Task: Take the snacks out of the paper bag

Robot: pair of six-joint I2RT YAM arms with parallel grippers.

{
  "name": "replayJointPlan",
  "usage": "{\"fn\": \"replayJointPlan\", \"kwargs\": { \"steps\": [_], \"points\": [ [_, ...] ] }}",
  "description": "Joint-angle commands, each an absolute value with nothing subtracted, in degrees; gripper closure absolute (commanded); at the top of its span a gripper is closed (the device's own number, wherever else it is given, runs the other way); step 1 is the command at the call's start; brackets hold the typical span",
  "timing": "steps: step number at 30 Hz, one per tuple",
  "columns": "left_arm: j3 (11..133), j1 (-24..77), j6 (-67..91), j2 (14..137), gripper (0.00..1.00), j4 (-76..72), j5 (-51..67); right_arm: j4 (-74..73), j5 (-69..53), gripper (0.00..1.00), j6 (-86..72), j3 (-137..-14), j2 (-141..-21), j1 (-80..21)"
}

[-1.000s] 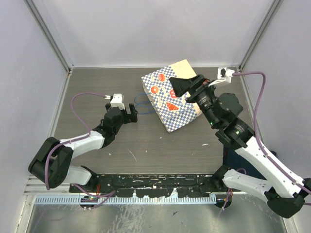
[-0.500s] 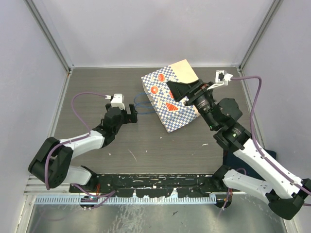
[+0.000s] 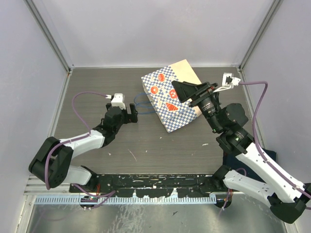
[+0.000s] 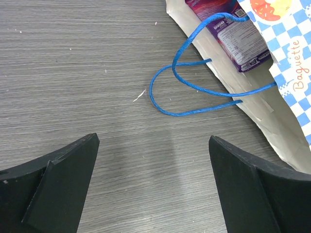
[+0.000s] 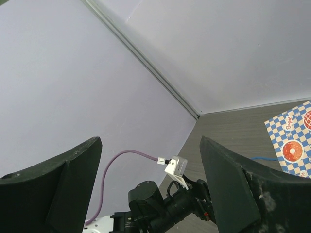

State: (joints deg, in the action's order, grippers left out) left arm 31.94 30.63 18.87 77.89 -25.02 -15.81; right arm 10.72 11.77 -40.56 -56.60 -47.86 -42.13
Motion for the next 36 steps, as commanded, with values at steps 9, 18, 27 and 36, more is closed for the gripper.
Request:
{"fn": "replayJointPlan", "kwargs": {
  "steps": [9, 18, 27, 36],
  "points": [
    [34.37, 30.50, 18.85, 77.92, 0.02, -25.93, -15.73, 13.85, 13.01, 0.14, -41.12, -56.60, -46.59, -42.10],
    [33.38, 30.20, 18.22, 74.02, 0.02, -24.06, -16.35, 9.42, 11.09, 0.00, -34.92, -54.08, -48.06, -42.09],
    [28.96, 20.24, 29.15, 62.54, 0.02, -16.77, -11.58, 2.84, 3.15, 0.07, -22.75, -61.00, -67.80, -43.57],
    [28.20, 12.97, 33.40, 59.36, 0.02, -10.29, -8.47, -5.31, 3.53, 0.07, -16.31, -76.01, -87.99, -47.33]
  ]
}}
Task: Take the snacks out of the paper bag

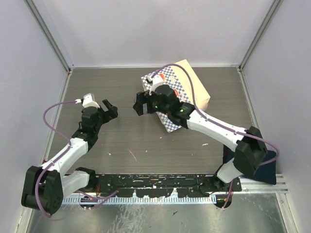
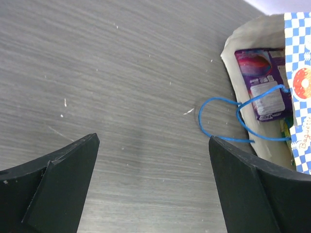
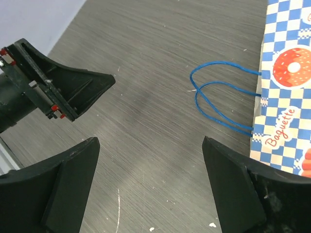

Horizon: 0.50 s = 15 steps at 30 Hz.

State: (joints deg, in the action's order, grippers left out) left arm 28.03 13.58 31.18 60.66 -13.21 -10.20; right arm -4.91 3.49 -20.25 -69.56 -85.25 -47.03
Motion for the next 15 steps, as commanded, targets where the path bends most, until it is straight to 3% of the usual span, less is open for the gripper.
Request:
{"fn": "replayJointPlan", "kwargs": {
  "steps": [1, 15],
  "points": [
    [28.46, 12.75, 33.40, 59.70, 0.02, -9.89, -8.21, -6.57, 3.48, 0.07, -15.86, -78.11, -90.17, -47.29],
    [29.03, 10.66, 34.32, 61.36, 0.02, -10.07, -2.05, -11.69, 7.79, 0.11, -14.67, -96.15, -115.53, -46.48]
  ]
}}
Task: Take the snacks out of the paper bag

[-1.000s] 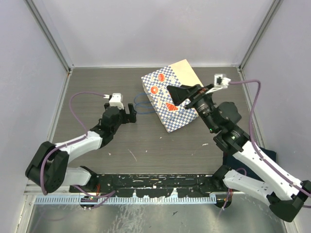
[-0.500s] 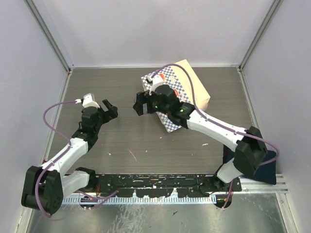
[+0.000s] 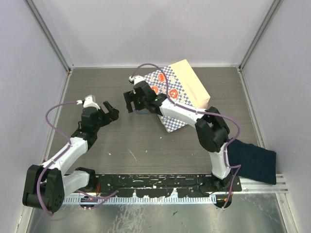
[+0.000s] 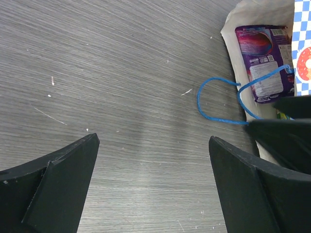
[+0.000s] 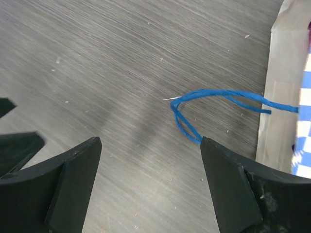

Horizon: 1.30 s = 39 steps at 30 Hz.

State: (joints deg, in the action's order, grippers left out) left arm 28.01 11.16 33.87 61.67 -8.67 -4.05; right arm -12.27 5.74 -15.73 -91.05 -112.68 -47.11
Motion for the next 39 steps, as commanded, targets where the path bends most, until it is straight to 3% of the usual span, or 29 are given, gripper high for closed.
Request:
{"fn": "replayJointPlan", "kwargs": {
  "steps": [1, 7, 10, 12, 14, 15, 21, 30, 39],
  "points": [
    [29.01, 10.59, 34.28, 61.21, 0.02, -9.98, -1.94, -11.58, 8.05, 0.12, -14.68, -97.02, -116.71, -46.29],
    [28.67, 10.27, 33.62, 60.53, 0.02, -10.01, -1.30, -10.03, 7.17, 0.18, -14.72, -100.31, -122.96, -44.48],
    [28.61, 10.07, 33.57, 60.67, 0.02, -10.35, -1.21, -9.32, 4.36, 0.30, -14.94, -100.96, -123.90, -44.12],
    [28.79, 10.02, 33.42, 60.96, 0.02, -10.44, -0.87, -8.87, 2.36, 0.52, -15.09, -100.43, -123.39, -44.07],
    [28.71, 10.00, 33.35, 61.35, 0.02, -11.02, -0.23, -8.69, 0.59, 0.86, -15.27, -99.29, -121.99, -44.05],
    [28.77, 9.98, 33.36, 61.61, 0.02, -11.44, 0.31, -8.70, 0.10, 0.97, -15.33, -98.49, -120.70, -43.99],
    [30.85, 10.88, 35.78, 66.22, 0.02, -17.53, 9.50, -7.54, -1.59, 0.99, -16.12, -89.67, -107.62, -41.93],
    [43.41, 21.35, 46.60, 87.39, 0.00, -30.83, 14.05, -4.79, -4.11, 0.99, -18.41, -80.85, -93.82, -33.85],
    [63.63, 25.52, 64.49, 113.35, 0.16, -38.15, 14.35, -4.26, -5.98, 0.99, -18.68, -76.79, -87.90, -27.93]
  ]
}}
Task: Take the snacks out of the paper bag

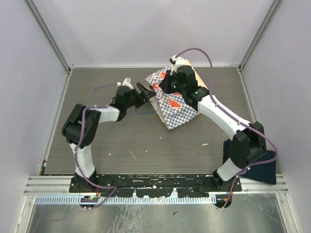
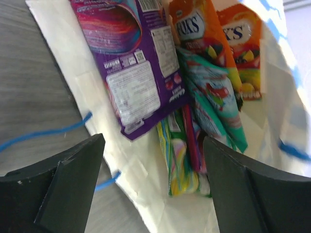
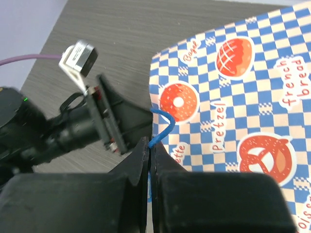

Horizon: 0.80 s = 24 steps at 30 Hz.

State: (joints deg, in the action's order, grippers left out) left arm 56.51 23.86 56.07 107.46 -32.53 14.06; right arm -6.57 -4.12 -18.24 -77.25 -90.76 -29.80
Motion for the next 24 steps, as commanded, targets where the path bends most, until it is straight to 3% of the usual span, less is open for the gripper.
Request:
{"fn": "replayJointPlan", "kwargs": {
  "steps": [1, 6, 11, 24],
  "points": [
    [65.64, 26.63, 65.03, 115.70, 0.18, -36.53, 13.31, -4.25, -6.32, 0.99, -18.78, -76.60, -87.83, -27.61],
    [72.36, 29.61, 64.30, 120.69, 0.20, -28.24, 5.37, -3.61, -7.44, 0.99, -19.03, -75.28, -87.07, -26.16],
    [76.35, 30.32, 66.06, 124.88, 0.30, -25.89, 2.56, -3.01, -8.55, 0.99, -19.44, -74.31, -86.44, -24.99],
    [73.21, 31.38, 66.06, 124.83, 0.28, -21.31, -1.24, -2.89, -8.84, 0.99, -19.86, -72.66, -84.65, -23.52]
  ]
}}
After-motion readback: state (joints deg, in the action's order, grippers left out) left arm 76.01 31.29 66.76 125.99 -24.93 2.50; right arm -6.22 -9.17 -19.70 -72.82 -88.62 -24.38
